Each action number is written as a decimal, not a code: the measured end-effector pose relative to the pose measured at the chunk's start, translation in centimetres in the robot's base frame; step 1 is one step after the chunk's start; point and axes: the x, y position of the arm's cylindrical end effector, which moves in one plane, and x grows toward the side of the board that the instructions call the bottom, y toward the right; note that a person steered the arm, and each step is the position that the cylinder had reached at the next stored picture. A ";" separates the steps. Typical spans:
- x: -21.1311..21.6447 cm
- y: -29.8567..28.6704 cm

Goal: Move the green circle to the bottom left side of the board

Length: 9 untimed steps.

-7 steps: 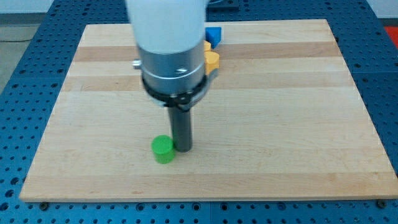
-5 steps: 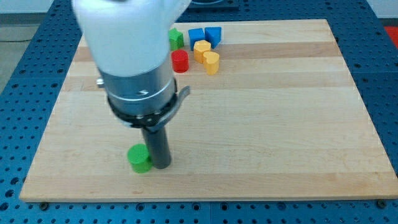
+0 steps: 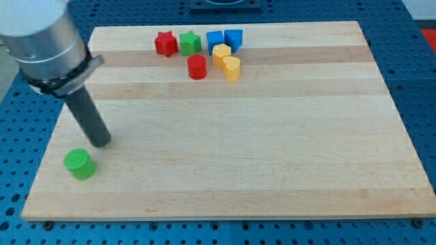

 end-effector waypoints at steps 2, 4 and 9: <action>2.6 -1.6; 3.8 -1.7; -14.9 34.4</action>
